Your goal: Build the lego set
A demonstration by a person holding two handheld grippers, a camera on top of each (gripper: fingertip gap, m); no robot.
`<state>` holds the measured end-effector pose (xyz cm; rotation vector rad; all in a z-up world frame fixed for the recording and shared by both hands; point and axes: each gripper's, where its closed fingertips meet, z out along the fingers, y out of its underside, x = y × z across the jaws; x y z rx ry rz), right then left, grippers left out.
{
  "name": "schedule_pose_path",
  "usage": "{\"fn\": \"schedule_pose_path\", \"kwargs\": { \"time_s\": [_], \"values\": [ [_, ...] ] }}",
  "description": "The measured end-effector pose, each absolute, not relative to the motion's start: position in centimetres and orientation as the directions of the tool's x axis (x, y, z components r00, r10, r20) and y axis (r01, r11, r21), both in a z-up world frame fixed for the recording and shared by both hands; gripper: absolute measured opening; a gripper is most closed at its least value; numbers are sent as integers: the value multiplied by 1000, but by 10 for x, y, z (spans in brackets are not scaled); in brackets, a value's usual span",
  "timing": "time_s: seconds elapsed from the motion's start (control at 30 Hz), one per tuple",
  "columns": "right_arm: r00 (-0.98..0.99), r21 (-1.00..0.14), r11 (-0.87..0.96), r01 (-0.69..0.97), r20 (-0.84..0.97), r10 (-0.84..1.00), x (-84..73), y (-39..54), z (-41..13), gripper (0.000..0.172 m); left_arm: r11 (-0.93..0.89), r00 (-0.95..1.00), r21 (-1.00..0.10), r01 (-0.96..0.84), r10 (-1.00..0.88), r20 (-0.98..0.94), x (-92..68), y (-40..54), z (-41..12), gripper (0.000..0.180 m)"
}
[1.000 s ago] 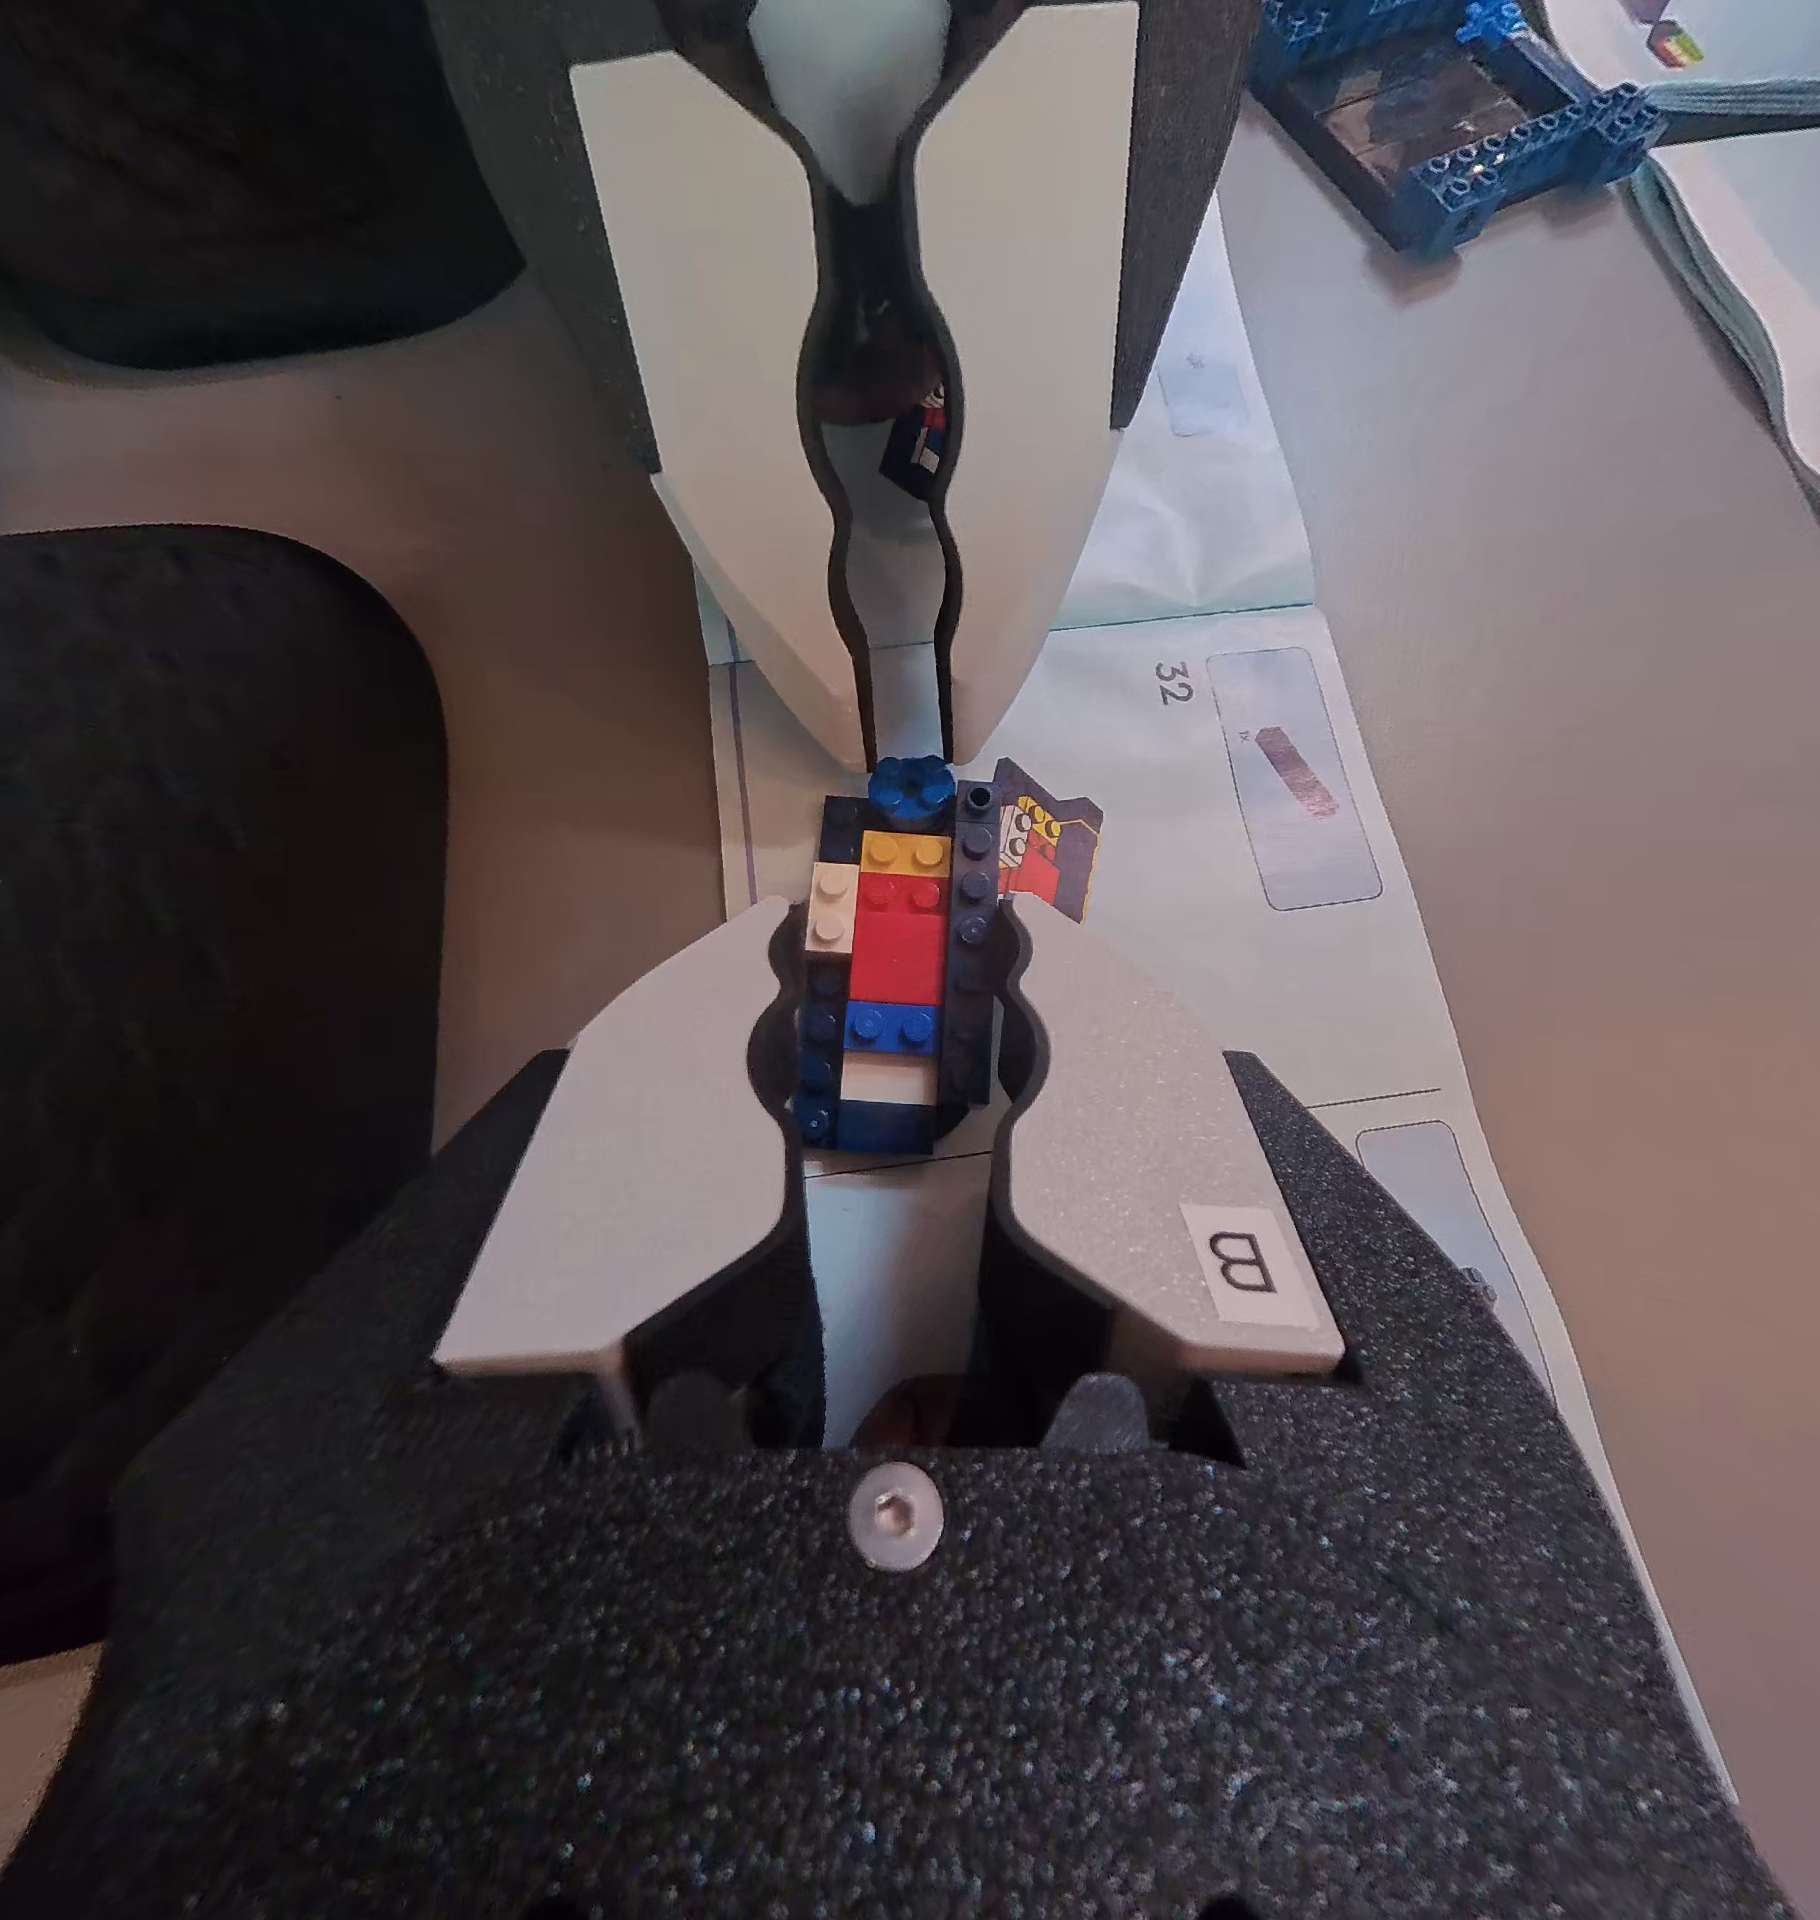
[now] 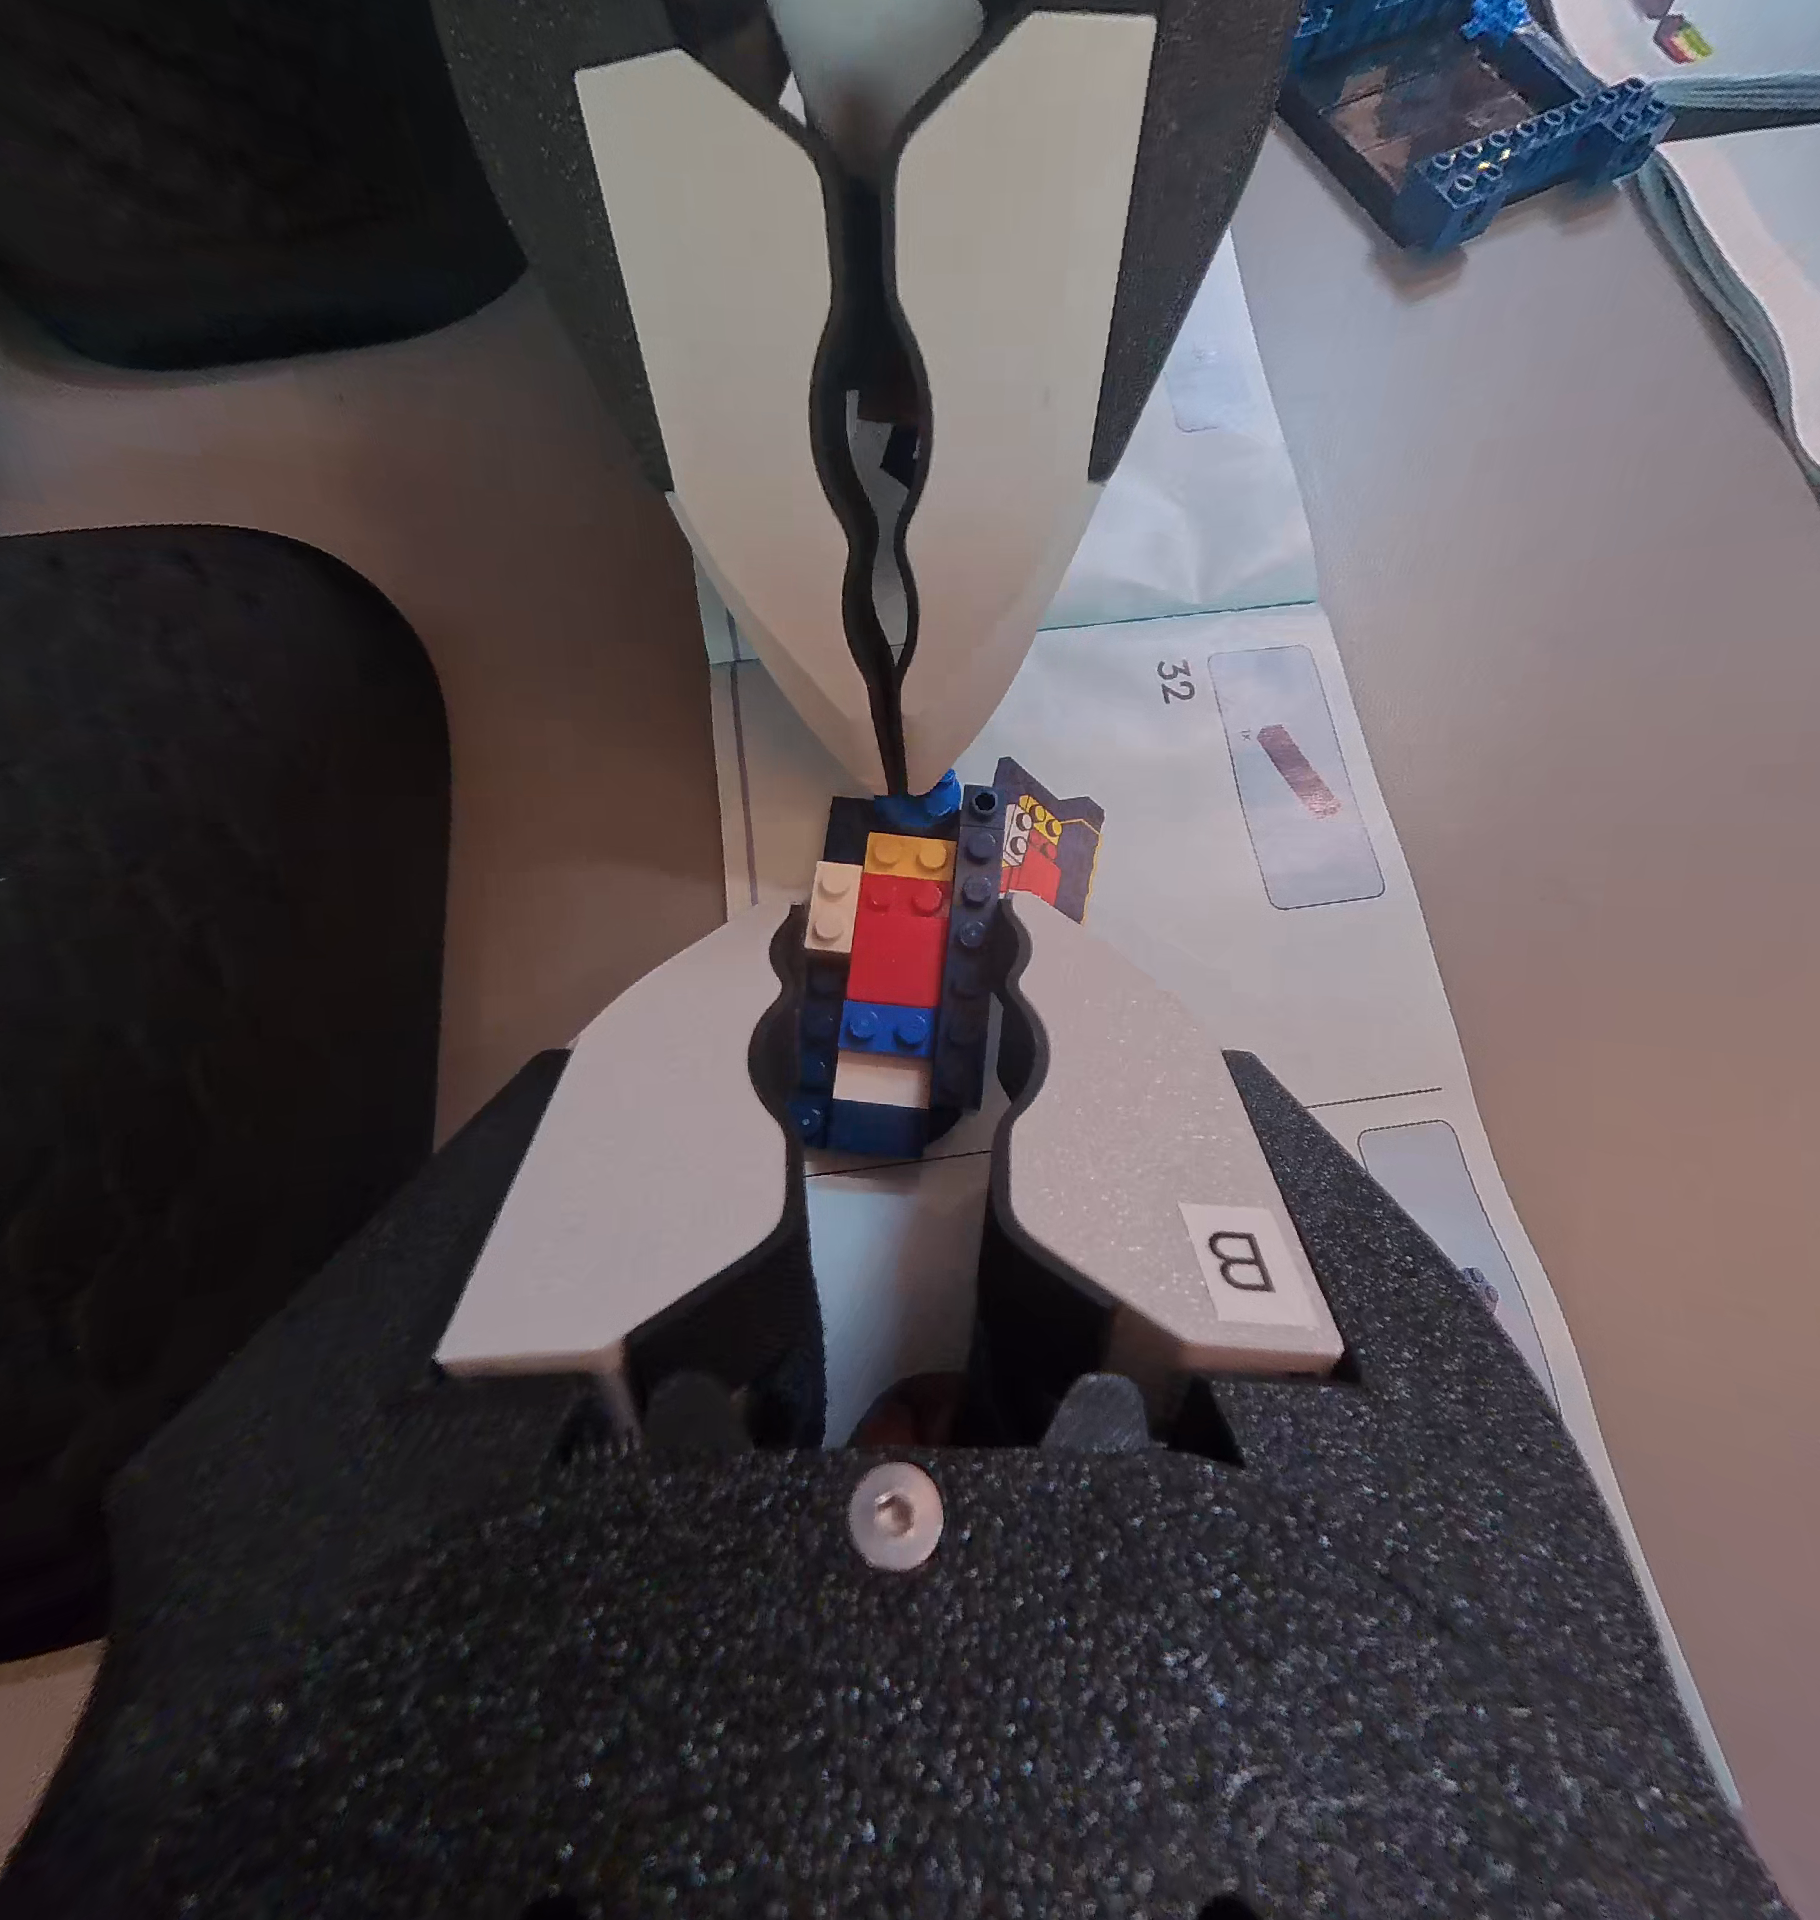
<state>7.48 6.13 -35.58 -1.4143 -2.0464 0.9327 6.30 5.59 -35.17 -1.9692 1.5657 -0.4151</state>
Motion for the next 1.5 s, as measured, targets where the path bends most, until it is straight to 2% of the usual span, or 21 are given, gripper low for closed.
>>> {"fn": "schedule_pose_path", "kwargs": {
  "time_s": [0.23,0.4,0.57,0.7,0.77,0.87,1.1,1.4,1.5],
  "values": [
    [-349,-757,236,610,10,937,74,62,-356,34,-194,233,-525,-829,-972,-9,64,54,-353,0],
    [-347,-757,234,610,10,938,73,62,-357,34,-288,267,-407,-867,-958,109,64,54,-353,0],
    [-347,-757,231,611,6,938,73,62,-357,34,-345,292,-361,-867,-936,194,64,54,-353,0],
    [-347,-758,232,610,8,938,73,62,-357,34,-389,315,-376,-841,-917,244,64,54,-353,0],
    [-347,-758,233,609,10,938,72,62,-357,34,-373,320,-394,-840,-927,195,64,54,-353,0],
    [-347,-758,239,607,18,938,72,62,-357,35,-264,265,-492,-829,-962,71,63,55,-353,0],
    [-347,-758,237,608,15,938,71,63,-357,35,-262,349,-646,-717,-937,-7,67,62,-334,2],
    [-346,-758,237,608,16,938,71,63,-357,35,-299,331,-561,-772,-942,46,71,60,-352,0],
    [-346,-758,238,607,17,938,71,63,-357,35,-311,325,-573,-759,-942,80,71,58,-353,0]
  ]
}}
